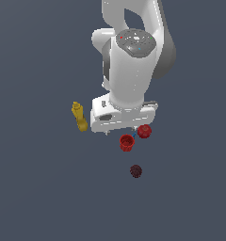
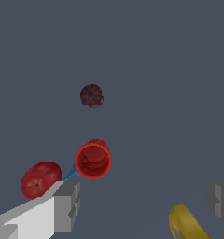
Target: Pick up a designated object from a clutter of objects.
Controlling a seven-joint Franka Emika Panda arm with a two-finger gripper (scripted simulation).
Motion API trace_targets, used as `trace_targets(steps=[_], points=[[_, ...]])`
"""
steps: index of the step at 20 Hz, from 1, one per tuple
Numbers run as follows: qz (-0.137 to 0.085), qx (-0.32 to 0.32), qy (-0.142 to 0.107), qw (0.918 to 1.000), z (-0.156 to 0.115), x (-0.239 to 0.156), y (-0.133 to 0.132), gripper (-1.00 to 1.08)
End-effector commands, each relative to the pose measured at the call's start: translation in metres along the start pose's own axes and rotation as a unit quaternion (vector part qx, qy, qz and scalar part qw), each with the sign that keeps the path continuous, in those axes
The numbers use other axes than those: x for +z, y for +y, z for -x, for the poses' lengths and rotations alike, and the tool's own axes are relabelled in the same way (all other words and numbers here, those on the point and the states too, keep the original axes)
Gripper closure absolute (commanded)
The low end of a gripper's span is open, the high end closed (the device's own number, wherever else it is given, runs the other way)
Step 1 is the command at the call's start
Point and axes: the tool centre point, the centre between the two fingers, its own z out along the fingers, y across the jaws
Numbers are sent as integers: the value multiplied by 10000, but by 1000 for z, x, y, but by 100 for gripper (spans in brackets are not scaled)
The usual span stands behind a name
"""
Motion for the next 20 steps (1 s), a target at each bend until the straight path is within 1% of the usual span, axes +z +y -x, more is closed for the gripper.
trace_targets(steps=[1,7,11,16,20], points=[[1,-226,27,9997,-17,19,-7,-92],[-19,-759,99,9971,-53,66,-27,-92],[-45,-1075,147,9941,-71,98,-40,-92],[-79,-1365,196,9904,-86,129,-53,-92],[-99,-1515,223,9882,-94,146,-61,-92]])
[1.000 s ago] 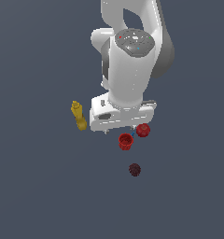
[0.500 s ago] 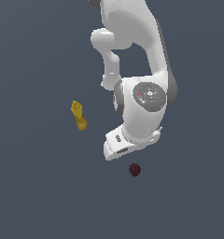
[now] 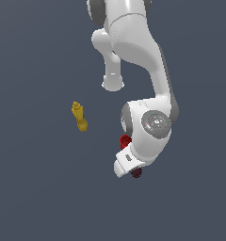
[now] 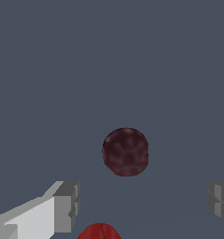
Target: Pick up a designated object from a clutter of objects.
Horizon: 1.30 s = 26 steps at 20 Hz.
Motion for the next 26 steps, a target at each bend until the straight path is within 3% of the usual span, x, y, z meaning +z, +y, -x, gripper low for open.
trace_targets(steps=[1,11,20,26], points=[[-8,-85,23,10000,-5,9,-2,-92],[-20,-148,30,9999,-8,21,-5,-92],[-19,-159,36,9999,-7,62,-6,-92],[-19,-161,37,9999,-9,68,-5,-92]])
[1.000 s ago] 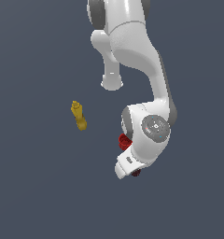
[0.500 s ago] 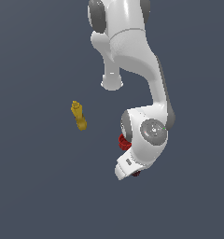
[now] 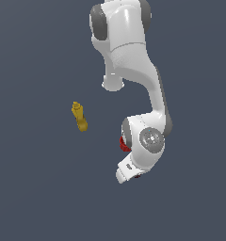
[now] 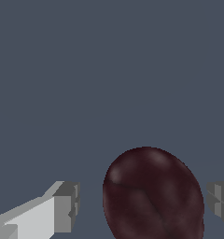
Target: Pick up a designated object from a clutter of objects.
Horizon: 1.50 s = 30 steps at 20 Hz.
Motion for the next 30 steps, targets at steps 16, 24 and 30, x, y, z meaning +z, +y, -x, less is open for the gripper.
trace_targets(steps=[16,24,30], points=[[3,2,6,10000,2,-6,3,108],[5,1,5,10000,18,-40,14,108],[5,1,5,10000,41,-89,30,108]])
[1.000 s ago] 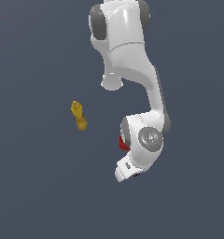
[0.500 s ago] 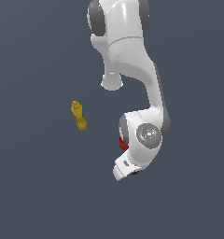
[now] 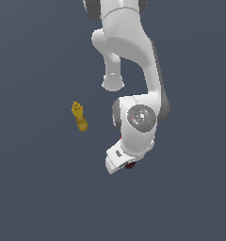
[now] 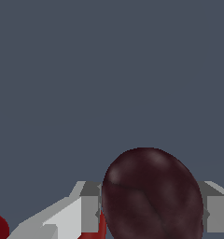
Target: Pick up a designated object from a clutter of objects.
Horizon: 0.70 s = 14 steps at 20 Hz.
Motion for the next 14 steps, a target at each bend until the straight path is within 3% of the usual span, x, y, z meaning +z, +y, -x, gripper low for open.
trace_targets(steps=[1,14], points=[[6,3,9,10000,11,-25,9,108],[-1,-2,15,10000,74,-168,56,108]])
